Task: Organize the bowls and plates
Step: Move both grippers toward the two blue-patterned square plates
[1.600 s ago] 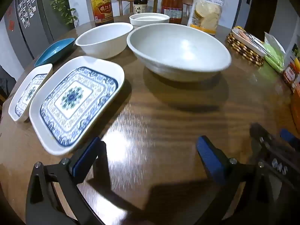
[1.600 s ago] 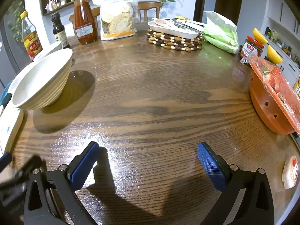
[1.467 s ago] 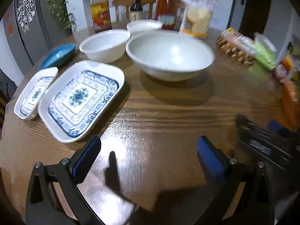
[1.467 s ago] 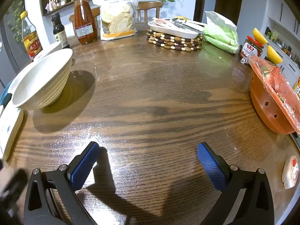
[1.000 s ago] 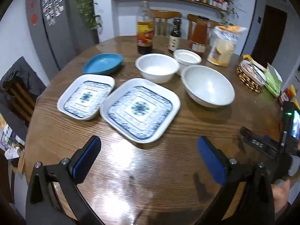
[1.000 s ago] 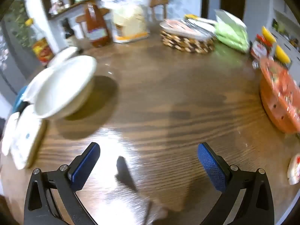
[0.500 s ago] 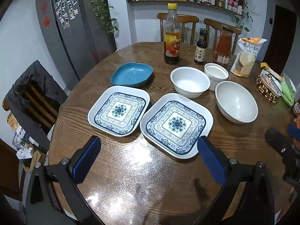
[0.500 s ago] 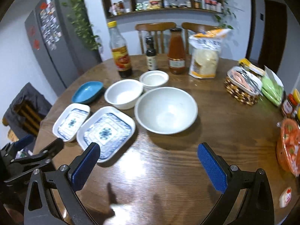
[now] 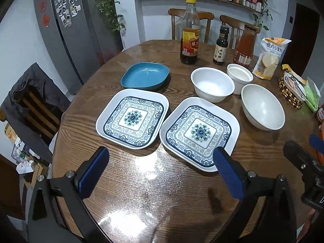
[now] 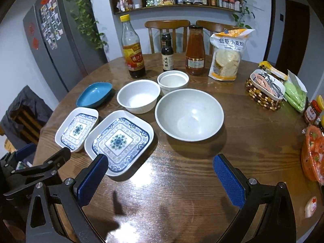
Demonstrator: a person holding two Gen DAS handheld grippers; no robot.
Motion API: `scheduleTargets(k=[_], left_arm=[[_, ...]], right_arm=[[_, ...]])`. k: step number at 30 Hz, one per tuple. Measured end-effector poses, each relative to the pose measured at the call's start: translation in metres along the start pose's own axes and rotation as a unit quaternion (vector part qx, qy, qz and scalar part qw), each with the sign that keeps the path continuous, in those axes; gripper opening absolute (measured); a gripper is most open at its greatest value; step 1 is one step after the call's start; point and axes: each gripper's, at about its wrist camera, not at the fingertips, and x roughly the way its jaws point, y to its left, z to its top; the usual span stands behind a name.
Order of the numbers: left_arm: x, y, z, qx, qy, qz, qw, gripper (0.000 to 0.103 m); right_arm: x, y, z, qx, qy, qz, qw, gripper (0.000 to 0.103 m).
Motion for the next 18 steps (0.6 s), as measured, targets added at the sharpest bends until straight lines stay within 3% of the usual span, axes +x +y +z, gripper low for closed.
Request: scheduleTargets(k=[18], left_arm=[[0.022,0.009,0.004,0.02,0.015,-0.018,0.9995,0.103]], right_arm=[[0.016,0.008,-0.003,0.028,0.016,-0.017,0.999,0.103]])
